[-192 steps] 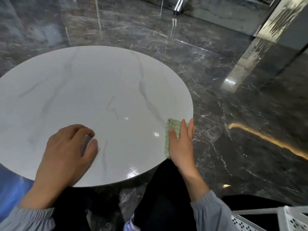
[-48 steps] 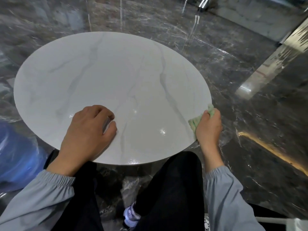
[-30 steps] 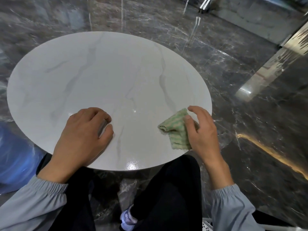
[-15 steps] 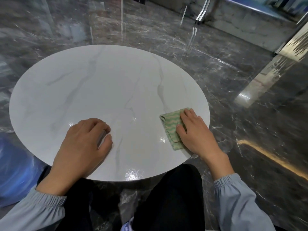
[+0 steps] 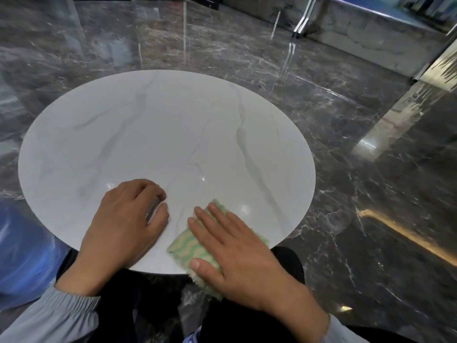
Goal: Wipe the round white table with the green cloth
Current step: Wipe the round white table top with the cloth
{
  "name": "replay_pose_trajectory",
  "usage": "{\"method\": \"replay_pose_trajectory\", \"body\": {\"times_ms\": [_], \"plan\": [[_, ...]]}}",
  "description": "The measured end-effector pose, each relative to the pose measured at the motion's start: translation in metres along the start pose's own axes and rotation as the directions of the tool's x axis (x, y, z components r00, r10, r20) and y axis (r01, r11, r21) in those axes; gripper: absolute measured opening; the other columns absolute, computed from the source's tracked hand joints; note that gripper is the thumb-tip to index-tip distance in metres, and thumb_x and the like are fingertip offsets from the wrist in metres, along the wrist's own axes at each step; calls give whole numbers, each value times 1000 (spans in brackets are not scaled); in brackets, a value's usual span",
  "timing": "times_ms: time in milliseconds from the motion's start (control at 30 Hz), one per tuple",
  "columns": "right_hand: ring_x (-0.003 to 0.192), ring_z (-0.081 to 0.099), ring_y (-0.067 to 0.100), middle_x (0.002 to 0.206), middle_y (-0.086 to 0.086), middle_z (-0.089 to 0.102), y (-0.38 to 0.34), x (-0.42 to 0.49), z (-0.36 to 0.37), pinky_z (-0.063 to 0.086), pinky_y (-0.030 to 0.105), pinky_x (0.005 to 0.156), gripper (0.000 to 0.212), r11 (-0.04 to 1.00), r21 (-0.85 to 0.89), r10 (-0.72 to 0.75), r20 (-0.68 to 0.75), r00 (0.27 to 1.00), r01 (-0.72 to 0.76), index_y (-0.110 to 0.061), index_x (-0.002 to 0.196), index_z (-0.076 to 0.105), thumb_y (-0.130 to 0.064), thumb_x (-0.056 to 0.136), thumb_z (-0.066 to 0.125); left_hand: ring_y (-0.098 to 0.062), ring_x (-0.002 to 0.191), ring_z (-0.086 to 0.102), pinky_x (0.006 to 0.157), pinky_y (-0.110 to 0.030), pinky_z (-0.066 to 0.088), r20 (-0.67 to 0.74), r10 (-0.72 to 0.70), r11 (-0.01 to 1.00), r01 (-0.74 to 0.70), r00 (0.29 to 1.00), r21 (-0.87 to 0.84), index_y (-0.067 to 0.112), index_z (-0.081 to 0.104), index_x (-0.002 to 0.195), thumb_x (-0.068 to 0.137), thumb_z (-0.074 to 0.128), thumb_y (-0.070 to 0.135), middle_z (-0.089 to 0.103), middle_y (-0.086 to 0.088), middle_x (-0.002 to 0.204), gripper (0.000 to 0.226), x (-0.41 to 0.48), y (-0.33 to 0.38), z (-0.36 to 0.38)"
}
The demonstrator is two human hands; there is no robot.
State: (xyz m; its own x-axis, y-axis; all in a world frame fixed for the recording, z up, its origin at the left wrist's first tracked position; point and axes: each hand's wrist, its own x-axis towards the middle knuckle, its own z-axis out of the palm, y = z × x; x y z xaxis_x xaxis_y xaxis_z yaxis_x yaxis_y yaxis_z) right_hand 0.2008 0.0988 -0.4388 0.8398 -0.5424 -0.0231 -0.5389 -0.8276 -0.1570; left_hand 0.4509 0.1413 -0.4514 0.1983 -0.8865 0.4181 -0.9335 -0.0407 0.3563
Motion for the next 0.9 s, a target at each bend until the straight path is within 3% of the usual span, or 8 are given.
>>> {"method": "replay_pose_trajectory", "body": {"times_ms": [133,233,300,367,467,600,767,900], "plan": [[159,-13,12,173,-8,-3,73,4,-16,-2,33,128,67,959,-7,282,-23,959,-282,-29,167,8,-53,109,30,-27,104,62,91,-42,43,0,-7,1000,7,1000,-12,19,72,104,91,57,33,68,3,110,24,-1,1,0],[160,-11,18,175,-1,-6,126,9,-37,-1,38,129,66,803,45,593,30,805,-594,-25,167,3,-49,110,25,-25,105,61,91,-41,43,4,-22,999,22,1000,-25,19,71,103,91,55,34,68,3,111,25,-1,3,-2],[159,-15,24,174,2,-10,120,20,-38,-2,46,129,66,768,26,637,56,768,-639,-27,167,-3,-50,110,21,-24,104,62,92,-42,46,1,-32,998,32,999,-49,19,71,103,92,54,33,68,3,109,25,-1,5,-4],[157,-22,29,173,1,-16,82,33,-27,-5,49,128,69,841,-36,542,79,837,-541,-32,166,-7,-57,107,20,-23,103,62,93,-43,48,-7,-65,993,64,998,-96,19,70,103,93,53,30,67,4,109,22,-1,6,-6],[154,-31,26,172,-5,-17,-7,32,-4,-13,49,125,69,987,-37,158,70,985,-156,-38,165,-5,-65,103,11,-24,102,62,94,-45,50,-23,-118,980,113,993,-162,20,68,104,94,55,25,65,6,108,18,-2,7,-7],[159,-17,19,174,-11,0,-35,15,3,-15,41,125,59,997,20,-72,30,997,71,-44,164,12,-58,107,15,-22,100,61,93,-45,49,-17,-131,977,126,991,-174,22,67,102,94,55,24,63,8,106,14,-2,8,-9],[161,-1,22,173,-6,10,104,32,-18,-3,31,125,55,952,13,307,-27,951,-307,-35,164,21,-46,111,27,-21,99,61,92,-44,49,-30,-104,982,98,994,-162,20,68,99,95,56,23,65,7,103,14,-1,6,-8],[160,-9,26,175,-4,-1,206,39,-43,0,49,129,61,703,67,707,34,706,-707,-36,166,6,-51,107,10,-18,102,60,95,-41,48,-23,-128,977,122,992,-175,21,68,101,95,55,26,65,9,105,15,-1,6,-7]]}}
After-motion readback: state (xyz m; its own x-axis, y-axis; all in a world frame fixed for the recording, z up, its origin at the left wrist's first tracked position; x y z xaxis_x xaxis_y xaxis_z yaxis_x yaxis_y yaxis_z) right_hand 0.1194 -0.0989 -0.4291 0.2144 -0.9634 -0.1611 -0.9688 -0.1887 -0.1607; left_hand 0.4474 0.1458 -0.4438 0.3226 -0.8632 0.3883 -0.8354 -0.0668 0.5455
